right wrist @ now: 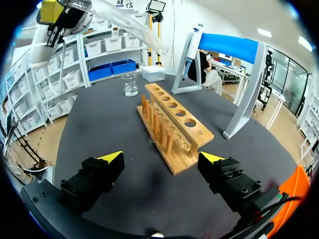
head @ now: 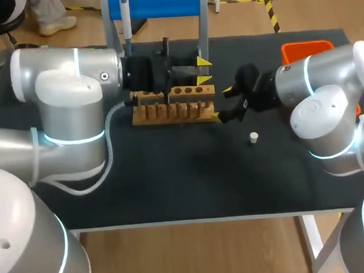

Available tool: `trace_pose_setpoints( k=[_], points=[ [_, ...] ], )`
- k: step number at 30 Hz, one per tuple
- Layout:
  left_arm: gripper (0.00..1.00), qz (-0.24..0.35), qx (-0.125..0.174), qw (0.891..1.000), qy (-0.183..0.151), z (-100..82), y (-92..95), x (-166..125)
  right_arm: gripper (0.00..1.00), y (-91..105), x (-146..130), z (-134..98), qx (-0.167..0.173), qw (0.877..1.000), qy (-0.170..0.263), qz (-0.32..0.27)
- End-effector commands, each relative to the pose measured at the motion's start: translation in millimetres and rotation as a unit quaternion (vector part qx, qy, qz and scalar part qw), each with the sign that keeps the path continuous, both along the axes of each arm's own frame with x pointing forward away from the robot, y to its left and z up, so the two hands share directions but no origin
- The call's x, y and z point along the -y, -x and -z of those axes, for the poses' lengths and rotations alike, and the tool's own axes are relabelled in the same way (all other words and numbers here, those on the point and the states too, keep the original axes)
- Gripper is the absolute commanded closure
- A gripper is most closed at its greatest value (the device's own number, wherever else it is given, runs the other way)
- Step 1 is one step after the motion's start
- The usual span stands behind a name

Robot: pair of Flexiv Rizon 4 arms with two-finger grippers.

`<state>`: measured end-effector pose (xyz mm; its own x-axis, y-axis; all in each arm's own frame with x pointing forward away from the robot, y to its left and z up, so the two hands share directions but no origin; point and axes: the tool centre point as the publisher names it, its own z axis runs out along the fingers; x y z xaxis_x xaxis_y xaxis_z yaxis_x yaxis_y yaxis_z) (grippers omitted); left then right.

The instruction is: Invert the test tube, pick up the pipette, mount the tip to pipette, aspirate from beaker and dispense into the tube, eject the tip, return the pipette, and cap with the stopper.

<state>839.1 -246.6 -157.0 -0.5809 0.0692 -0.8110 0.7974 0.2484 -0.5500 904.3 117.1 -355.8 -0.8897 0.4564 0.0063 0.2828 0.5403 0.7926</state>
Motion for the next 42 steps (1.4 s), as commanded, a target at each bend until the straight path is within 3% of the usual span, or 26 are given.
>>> trace_pose_setpoints(
  k=[1,17,20,21,26,27,28,29,33,35,42],
  points=[
    [1.0,0.011,-0.005,1.0,-0.016,-1.8,-1.3,0,0.0,0.6,1,-1,0.0,1.0,0.001,0.0],
    [1.0,0.011,-0.005,1.0,-0.016,-1.8,-1.3,0,0.0,0.6,1,-1,0.0,1.0,0.001,0.0],
    [1.0,0.006,-0.076,0.997,-0.001,-4.3,-16.1,-8,0.0,0.6,1,-1,0.0,1.0,0.001,0.0],
    [1.0,0.01,-0.079,0.997,0.011,-7.6,-18.6,-10,0.0,0.6,1,-1,0.0,1.0,0.001,0.0],
    [1.0,-0.008,-0.149,0.988,0.046,-20.4,-35.2,-19,0.0,0.6,1,-1,0.0,1.0,0.001,0.0],
    [1.0,-0.01,-0.163,0.984,0.066,-23.3,-36.9,-20,0.0,0.6,1,-1,0.0,1.0,0.001,0.0],
    [1.0,-0.016,-0.191,0.98,0.055,-23.9,-39.7,-20,0.0,0.6,1,-1,0.0,1.0,0.001,0.0],
    [1.0,-0.009,-0.214,0.974,0.078,-24.7,-42.0,-18,0.0,0.6,1,-1,0.0,1.0,0.001,0.0],
    [1.0,-0.003,-0.285,0.953,0.099,-34.6,-53.2,-11,0.0,0.6,1,-1,0.0,1.0,0.001,0.0],
    [1.0,-0.015,-0.287,0.952,0.108,-43.9,-58.1,-10,0.0,0.6,1,-1,0.0,1.0,0.001,0.0],
    [1.0,-0.015,-0.287,0.952,0.108,-43.9,-58.1,-10,0.0,0.6,1,-1,0.0,1.0,0.001,0.0]
  ],
)
